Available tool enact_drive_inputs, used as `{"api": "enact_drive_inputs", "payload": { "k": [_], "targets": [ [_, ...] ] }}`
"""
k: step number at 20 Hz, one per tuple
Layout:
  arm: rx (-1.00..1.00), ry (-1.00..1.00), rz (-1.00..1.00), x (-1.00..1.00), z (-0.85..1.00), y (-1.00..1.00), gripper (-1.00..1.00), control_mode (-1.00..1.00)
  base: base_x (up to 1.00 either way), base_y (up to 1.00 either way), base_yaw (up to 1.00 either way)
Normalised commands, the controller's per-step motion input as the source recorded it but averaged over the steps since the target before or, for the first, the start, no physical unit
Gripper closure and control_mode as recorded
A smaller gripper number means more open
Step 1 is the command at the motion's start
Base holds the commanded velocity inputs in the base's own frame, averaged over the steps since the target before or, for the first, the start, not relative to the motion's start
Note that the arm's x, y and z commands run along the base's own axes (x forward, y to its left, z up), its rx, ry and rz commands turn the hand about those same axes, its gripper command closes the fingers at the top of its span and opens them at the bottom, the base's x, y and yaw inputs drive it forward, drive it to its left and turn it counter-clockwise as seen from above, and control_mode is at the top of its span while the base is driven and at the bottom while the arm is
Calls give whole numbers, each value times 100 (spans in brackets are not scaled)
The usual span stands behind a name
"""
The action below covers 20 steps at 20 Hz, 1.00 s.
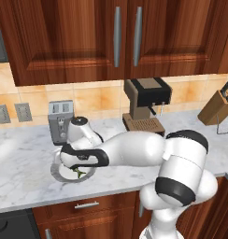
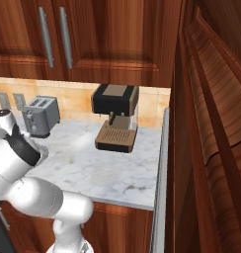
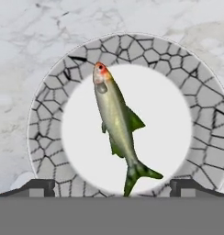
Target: Place the fish on the top rack of the oven, and slide the tray back inside. Close the oven door.
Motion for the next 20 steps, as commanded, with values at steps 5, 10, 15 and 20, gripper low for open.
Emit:
{"api": "enact_drive_inputs", "payload": {
  "k": [5, 10, 15, 20],
  "targets": [
    [-8, 0, 0, 6, -5, 0, -100, -100, 0, 0, 0],
    [-5, 0, 1, 12, -16, 0, -100, -100, 0, 0, 0],
    [0, 0, 3, 34, -27, -11, -100, -100, 0, 0, 0],
    [0, 0, 6, 47, -42, -2, -100, -100, 0, 0, 0]
  ]
}}
